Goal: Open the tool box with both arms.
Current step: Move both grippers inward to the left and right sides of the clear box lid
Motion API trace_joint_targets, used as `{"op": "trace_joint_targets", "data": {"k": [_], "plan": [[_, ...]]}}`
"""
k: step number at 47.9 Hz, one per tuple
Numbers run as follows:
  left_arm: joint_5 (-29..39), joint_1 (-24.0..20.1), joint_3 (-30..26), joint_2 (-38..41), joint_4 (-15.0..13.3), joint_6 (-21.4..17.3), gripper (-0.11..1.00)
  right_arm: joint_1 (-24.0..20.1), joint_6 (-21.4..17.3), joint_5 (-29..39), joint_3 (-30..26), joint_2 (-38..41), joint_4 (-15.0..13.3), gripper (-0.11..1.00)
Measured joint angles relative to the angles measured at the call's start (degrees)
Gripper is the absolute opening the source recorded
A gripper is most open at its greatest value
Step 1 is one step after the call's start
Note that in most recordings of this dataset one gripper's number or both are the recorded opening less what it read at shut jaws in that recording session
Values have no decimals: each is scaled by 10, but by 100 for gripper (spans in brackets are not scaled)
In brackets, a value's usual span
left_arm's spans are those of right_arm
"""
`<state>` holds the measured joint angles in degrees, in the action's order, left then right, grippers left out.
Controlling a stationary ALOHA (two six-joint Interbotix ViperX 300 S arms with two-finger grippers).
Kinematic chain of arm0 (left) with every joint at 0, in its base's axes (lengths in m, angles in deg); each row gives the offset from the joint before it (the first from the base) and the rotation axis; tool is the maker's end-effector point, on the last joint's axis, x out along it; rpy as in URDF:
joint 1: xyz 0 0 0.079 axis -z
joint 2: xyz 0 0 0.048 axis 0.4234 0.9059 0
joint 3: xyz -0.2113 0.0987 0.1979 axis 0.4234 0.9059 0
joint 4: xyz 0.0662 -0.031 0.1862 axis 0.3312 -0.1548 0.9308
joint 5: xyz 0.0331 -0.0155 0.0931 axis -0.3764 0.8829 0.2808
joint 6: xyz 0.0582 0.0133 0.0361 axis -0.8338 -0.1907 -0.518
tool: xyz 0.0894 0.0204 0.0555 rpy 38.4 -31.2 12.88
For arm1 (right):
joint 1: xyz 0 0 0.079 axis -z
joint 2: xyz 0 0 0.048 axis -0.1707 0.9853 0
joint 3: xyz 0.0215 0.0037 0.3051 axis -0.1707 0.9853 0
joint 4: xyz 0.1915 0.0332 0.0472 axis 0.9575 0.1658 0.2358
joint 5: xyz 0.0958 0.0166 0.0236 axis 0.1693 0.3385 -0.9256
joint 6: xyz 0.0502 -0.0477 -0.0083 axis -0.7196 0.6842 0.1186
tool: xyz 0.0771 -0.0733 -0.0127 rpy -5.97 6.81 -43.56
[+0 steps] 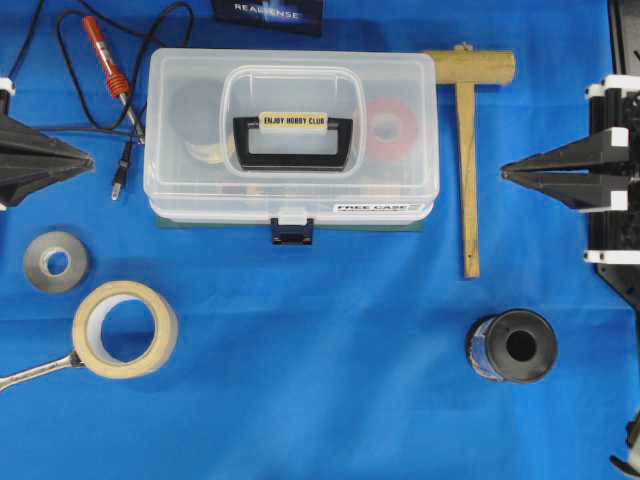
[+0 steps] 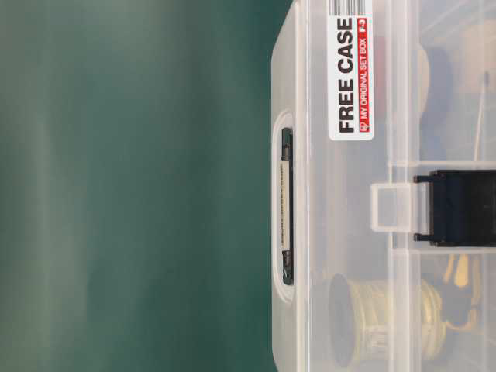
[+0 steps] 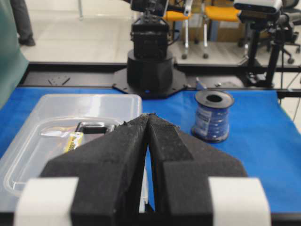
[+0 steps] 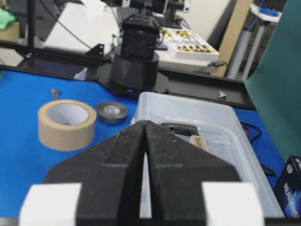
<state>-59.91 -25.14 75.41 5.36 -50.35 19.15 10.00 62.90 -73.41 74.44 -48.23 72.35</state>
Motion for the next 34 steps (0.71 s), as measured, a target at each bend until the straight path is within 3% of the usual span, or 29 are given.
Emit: {"op": "trace_joint_targets", "data": {"k": [9,30,34], "plan": [[0,0,0,1,-12,-20,0,5,0,16,-8,1,1,0],[21,-1,0,1,-17,-22,1,26,-3,72,-13,1,6,0],[33,0,0,2,-17,-22,13,30,-3,84,-13,1,6,2]]}}
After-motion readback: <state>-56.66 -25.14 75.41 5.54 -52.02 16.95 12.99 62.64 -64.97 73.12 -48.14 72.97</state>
